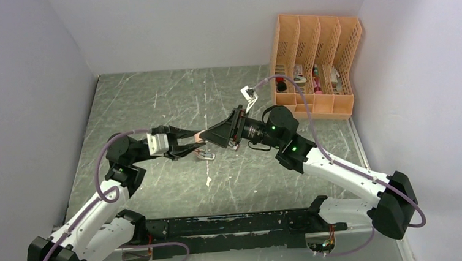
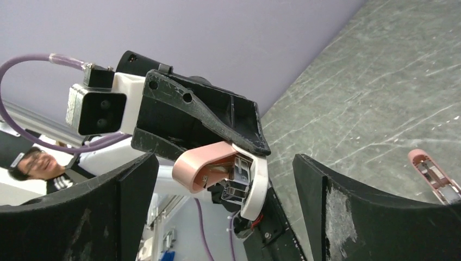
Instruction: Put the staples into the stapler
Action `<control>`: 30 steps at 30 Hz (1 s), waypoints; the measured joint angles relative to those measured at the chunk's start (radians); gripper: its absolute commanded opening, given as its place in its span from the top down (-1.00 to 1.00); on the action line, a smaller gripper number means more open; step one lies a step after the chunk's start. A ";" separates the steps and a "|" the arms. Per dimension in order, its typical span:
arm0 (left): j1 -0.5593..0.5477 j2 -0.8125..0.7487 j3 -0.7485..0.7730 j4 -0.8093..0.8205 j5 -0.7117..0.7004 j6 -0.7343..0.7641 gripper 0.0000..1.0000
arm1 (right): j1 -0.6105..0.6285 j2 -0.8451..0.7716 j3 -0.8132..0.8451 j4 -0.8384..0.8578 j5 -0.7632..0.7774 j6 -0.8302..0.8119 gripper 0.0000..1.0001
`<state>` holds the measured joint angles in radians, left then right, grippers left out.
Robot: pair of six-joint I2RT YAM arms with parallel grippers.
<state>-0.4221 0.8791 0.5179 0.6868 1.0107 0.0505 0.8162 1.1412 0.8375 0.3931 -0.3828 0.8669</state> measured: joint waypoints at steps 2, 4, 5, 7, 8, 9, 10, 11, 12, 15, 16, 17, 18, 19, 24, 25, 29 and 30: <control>-0.001 -0.001 0.000 0.001 0.002 0.003 0.86 | 0.006 -0.006 0.000 -0.003 0.008 -0.011 -0.99; -0.001 -0.001 0.000 0.000 0.002 0.004 0.86 | 0.008 -0.018 0.005 -0.020 0.021 -0.027 -1.00; -0.001 -0.001 0.000 0.001 0.002 0.005 0.86 | 0.009 -0.023 0.009 -0.026 0.027 -0.034 -0.99; -0.001 -0.001 0.000 0.001 0.003 0.005 0.86 | 0.009 -0.029 0.019 -0.032 0.036 -0.045 -0.99; -0.001 -0.001 0.000 0.001 0.002 0.005 0.86 | 0.009 -0.031 0.022 -0.032 0.036 -0.047 -0.99; -0.001 -0.001 0.000 0.001 0.003 0.005 0.86 | 0.009 -0.033 0.022 -0.032 0.036 -0.048 -0.99; -0.001 -0.001 0.000 0.001 0.002 0.005 0.86 | 0.009 -0.033 0.022 -0.032 0.035 -0.049 -0.99; -0.001 -0.001 0.000 0.001 0.002 0.005 0.86 | 0.009 -0.032 0.022 -0.032 0.035 -0.049 -0.99; -0.001 -0.001 0.000 0.001 0.003 0.005 0.86 | 0.009 -0.032 0.022 -0.032 0.034 -0.049 -0.99; -0.001 0.002 0.000 0.001 0.002 0.006 0.86 | 0.009 -0.027 0.022 -0.034 0.031 -0.049 -0.93; -0.001 0.003 0.000 0.002 0.002 0.006 0.86 | 0.009 -0.025 0.022 -0.034 0.031 -0.049 0.15; -0.001 0.005 0.000 0.002 0.002 0.007 0.86 | 0.009 -0.023 0.022 -0.035 0.031 -0.049 0.96; -0.001 0.008 0.000 0.002 0.002 0.009 0.86 | 0.009 -0.020 0.022 -0.035 0.028 -0.055 1.00; -0.001 0.011 0.000 0.002 0.006 0.010 0.86 | 0.009 -0.018 0.022 -0.035 0.032 -0.058 1.00; -0.003 0.017 0.003 0.003 0.013 0.010 0.86 | 0.003 -0.021 0.020 -0.040 0.054 -0.061 1.00; -0.003 0.017 0.003 0.001 0.014 0.010 0.86 | 0.006 -0.021 0.021 -0.043 0.058 -0.062 1.00; -0.003 0.017 0.003 0.002 0.013 0.013 0.86 | 0.008 -0.029 0.021 -0.058 0.064 -0.063 0.80; -0.003 0.017 0.003 0.002 0.013 0.013 0.86 | 0.009 -0.032 0.020 -0.061 0.066 -0.063 0.70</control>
<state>-0.4252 0.8959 0.5209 0.6884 1.0233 0.0639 0.8249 1.1091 0.8577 0.3321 -0.3168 0.8040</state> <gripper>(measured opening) 0.351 0.030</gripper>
